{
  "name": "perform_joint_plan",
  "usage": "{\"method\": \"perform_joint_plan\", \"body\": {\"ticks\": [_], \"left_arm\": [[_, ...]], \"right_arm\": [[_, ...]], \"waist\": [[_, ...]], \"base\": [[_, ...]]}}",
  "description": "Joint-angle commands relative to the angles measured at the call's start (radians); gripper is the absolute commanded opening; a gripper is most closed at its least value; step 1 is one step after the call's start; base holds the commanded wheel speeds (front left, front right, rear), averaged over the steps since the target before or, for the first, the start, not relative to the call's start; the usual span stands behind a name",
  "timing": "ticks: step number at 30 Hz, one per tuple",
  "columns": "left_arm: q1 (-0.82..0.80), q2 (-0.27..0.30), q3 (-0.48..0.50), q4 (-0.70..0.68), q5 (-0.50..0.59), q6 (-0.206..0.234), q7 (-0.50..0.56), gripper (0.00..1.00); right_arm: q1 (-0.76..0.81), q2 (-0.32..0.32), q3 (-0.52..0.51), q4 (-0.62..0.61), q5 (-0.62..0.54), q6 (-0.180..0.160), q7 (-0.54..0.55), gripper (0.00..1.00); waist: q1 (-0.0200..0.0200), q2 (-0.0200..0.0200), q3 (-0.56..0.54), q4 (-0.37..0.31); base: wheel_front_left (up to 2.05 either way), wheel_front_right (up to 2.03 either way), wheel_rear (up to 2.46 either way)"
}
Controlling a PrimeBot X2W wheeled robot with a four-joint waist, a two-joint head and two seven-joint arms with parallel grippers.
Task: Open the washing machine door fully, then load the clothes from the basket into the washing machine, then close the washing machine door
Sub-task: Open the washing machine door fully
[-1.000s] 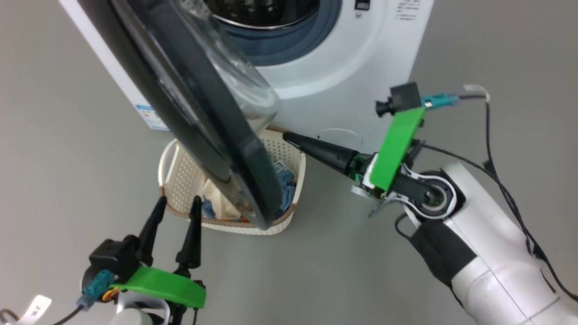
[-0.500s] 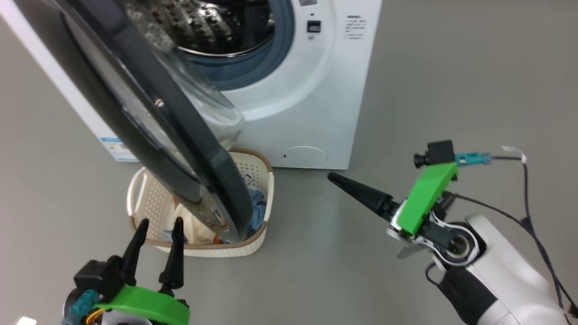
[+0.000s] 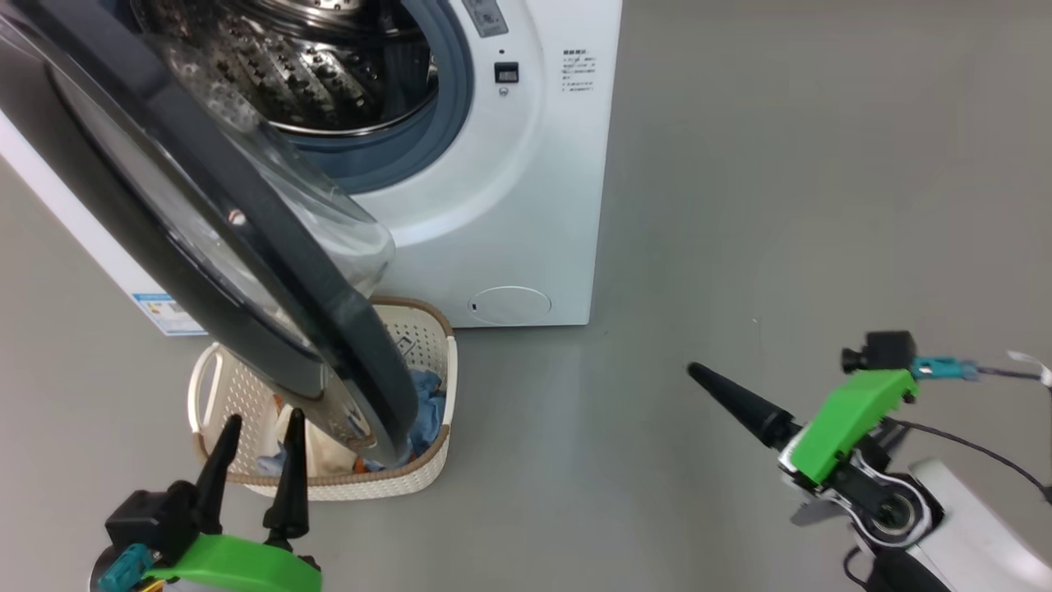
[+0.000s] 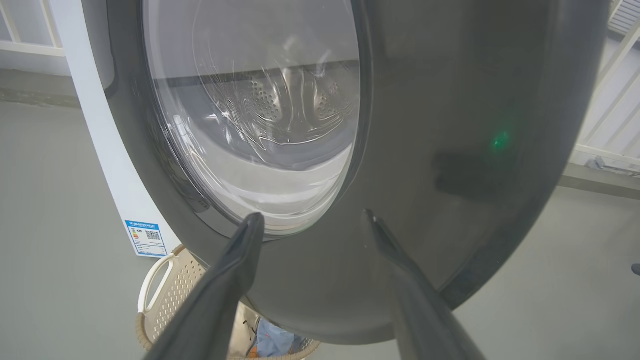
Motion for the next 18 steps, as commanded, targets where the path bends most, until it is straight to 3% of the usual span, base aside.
{"method": "perform_joint_plan", "body": {"ticks": [1, 12, 18], "left_arm": [[-0.004, 0.018, 0.042, -0.025, 0.000, -0.002, -0.006, 1.00], [0.007, 0.013, 0.053, -0.023, 0.004, -0.002, -0.006, 1.00], [0.014, 0.012, 0.056, -0.022, 0.005, -0.002, -0.006, 1.00]], "right_arm": [[0.026, -0.023, 0.005, -0.017, -0.014, 0.002, -0.034, 1.00], [0.102, -0.106, 0.062, -0.025, -0.099, 0.002, -0.205, 1.00], [0.121, -0.150, 0.151, -0.011, -0.210, 0.002, -0.431, 1.00]], "waist": [[0.0000, 0.0000, -0.007, -0.007], [0.0000, 0.0000, -0.018, -0.014], [0.0000, 0.0000, -0.026, -0.017]], "base": [[0.00, 0.00, 0.00], [0.00, 0.00, 0.00], [0.00, 0.00, 0.00]]}}
